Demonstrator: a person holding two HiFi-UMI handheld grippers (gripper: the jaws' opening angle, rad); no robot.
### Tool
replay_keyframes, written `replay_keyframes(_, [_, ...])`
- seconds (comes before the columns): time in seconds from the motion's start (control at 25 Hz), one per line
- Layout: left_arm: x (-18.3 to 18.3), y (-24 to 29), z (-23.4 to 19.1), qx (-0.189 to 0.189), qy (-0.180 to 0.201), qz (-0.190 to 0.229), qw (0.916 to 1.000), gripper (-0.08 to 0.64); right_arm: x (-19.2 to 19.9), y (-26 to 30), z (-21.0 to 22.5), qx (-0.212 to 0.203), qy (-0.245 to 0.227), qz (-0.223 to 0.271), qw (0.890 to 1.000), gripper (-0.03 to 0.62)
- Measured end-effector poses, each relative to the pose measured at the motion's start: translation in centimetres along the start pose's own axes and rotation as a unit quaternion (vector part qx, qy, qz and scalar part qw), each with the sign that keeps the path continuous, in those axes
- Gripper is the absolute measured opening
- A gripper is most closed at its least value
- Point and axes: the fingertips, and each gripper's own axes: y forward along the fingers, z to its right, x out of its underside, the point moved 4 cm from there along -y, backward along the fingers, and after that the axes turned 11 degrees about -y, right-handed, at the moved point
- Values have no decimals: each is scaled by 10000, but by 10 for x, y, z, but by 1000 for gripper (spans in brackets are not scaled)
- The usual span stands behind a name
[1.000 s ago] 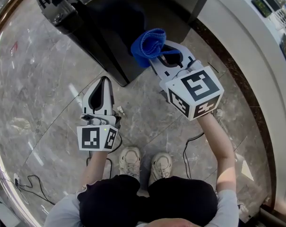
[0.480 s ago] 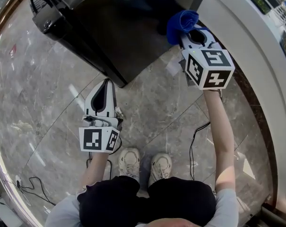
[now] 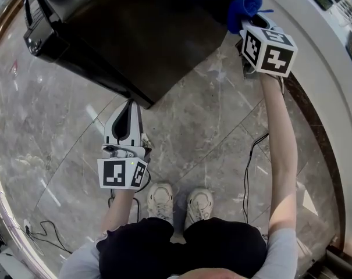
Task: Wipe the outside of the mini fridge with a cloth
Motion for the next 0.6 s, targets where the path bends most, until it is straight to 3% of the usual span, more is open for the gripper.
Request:
replay_keyframes(0.28, [2,0,2,-9,33,-32,10000,5,5,10,25,350,315,-57,9989,72])
replay_keyframes(0.6, [-2,-1,1,-52,84,-1,10000,5,11,16,35,516,301,-166,9981,72])
